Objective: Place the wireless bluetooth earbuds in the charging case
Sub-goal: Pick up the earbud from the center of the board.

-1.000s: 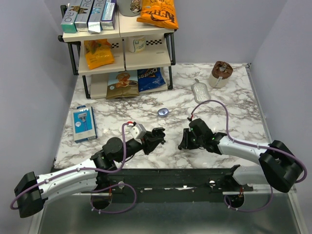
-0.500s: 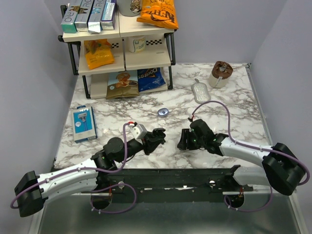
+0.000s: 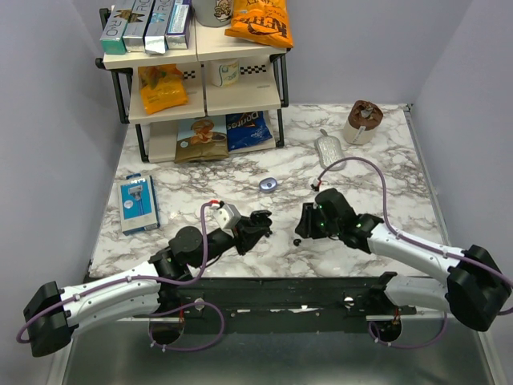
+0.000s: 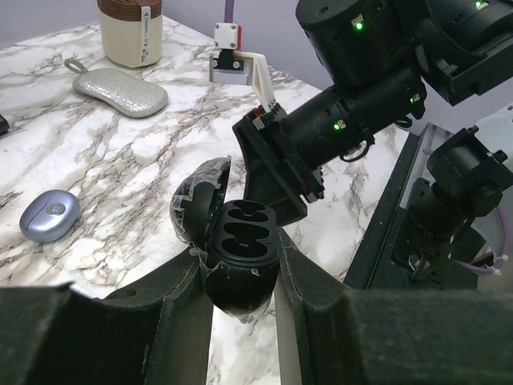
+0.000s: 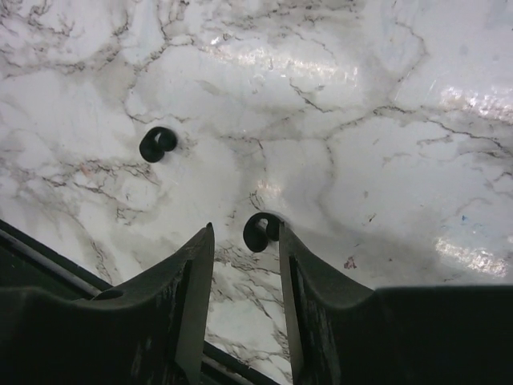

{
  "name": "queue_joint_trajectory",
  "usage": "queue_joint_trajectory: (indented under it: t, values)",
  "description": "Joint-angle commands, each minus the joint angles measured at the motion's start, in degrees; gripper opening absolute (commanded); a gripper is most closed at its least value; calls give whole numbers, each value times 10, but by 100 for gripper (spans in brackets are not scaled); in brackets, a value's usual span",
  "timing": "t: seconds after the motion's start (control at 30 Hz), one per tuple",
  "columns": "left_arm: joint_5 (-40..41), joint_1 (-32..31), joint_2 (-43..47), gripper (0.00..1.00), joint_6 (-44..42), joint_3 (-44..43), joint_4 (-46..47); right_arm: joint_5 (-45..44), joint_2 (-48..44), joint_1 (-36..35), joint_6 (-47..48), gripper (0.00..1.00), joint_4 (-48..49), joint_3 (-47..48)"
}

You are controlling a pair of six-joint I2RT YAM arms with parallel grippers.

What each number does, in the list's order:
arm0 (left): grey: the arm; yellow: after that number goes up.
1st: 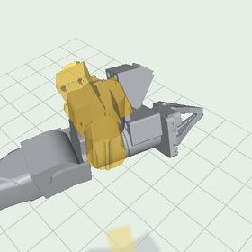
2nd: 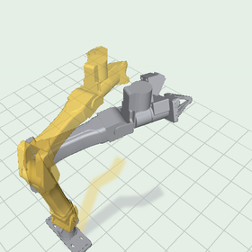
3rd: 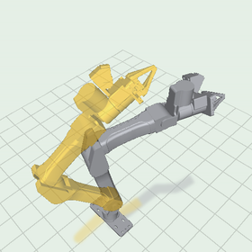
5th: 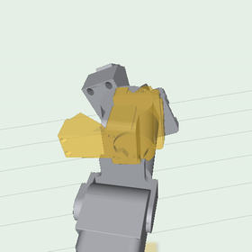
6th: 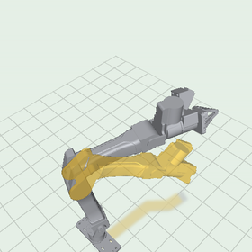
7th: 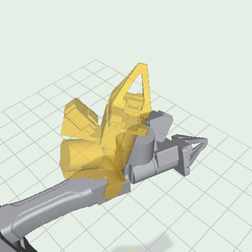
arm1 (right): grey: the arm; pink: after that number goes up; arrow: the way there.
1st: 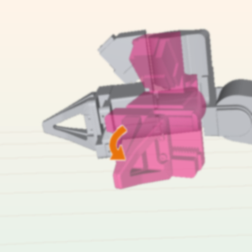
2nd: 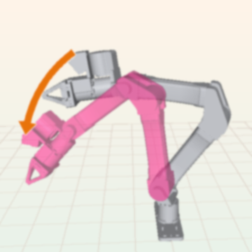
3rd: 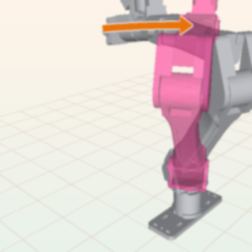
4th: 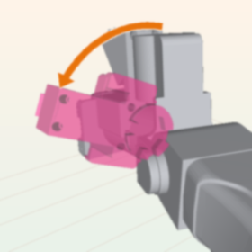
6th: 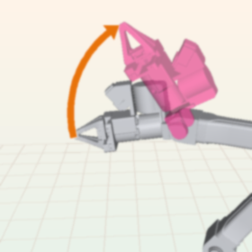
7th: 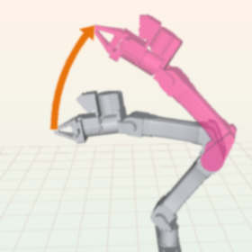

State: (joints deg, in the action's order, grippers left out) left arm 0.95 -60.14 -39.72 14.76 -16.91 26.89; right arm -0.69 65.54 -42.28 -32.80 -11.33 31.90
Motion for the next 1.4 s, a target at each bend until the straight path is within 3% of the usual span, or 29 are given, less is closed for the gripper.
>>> queue_joint_trajectory:
  t: [0.0,0.17,0.33,0.53,0.73,0.87,1.1,1.37]
  values:
    - [17,-6,3,0,4,6,8,-51,38,4,20,44,-57,42]
    - [18,-9,9,0,5,8,8,-3,50,25,6,35,-27,13]
    - [27,-10,18,0,4,12,4,47,-22,19,34,48,53,-33]
    - [46,-12,24,0,8,19,4,96,53,16,63,52,42,34]
    - [65,-14,39,0,14,29,0,104,120,15,81,50,43,86]
    - [72,-14,43,0,14,28,-5,43,136,16,59,50,-14,108]
    - [74,-16,49,0,15,33,-7,24,104,19,-19,54,-2,32]
    - [70,-18,49,0,17,34,-3,53,118,19,-43,53,19,4]
